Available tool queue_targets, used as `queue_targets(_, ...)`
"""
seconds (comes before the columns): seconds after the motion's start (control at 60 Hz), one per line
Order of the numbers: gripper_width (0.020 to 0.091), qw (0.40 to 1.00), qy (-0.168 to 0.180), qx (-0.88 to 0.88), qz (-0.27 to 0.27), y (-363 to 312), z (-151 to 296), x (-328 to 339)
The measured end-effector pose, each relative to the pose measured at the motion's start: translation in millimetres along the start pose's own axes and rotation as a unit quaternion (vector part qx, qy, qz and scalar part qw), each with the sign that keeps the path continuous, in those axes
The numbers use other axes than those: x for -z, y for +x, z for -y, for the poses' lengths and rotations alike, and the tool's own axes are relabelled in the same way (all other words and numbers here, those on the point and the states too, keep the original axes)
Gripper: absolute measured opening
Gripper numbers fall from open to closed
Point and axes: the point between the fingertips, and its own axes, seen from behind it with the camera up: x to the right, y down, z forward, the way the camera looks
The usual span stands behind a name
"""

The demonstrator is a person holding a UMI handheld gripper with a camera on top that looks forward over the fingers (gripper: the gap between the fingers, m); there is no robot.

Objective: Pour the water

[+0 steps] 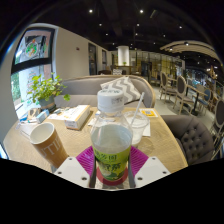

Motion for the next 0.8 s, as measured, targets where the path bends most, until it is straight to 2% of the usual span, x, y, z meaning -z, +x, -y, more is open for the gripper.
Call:
queue_targets(0.083,0.0506,1.0,-0.001,-0.008,-0.005,0.2,-0.4,-0.2)
queue_targets(0.183,0.056,0.999,-0.03,-0.022,-0.012,2.7,-6.3,3.5)
queue_targets(0.217,0.063,0.999,-0.037,-0.03,-0.015,2.6,-7.8,6.2)
queue_targets(0.283,0.0852,0.998,-0.047,-0.038,-0.016,0.2,-7.0,14.9)
queue_targets(0.3,0.0869,0.998,-0.048,-0.039,-0.019,1.4,-6.4,18.2)
queue_targets(0.35,0.0845,0.997,-0.054,-0.039,-0.027,0.6,-4.8,29.8)
queue_targets(0.517,0.085,0.994,-0.088,-0.029,-0.064,-11.4,-1.4,94.7)
queue_targets(0.717,0.085,0.986,-0.132,-0.054,-0.09,-63.1,-0.2,205.2)
queue_targets(0.8,0.085,0.984,-0.135,-0.066,-0.091,-83.6,0.3,244.0)
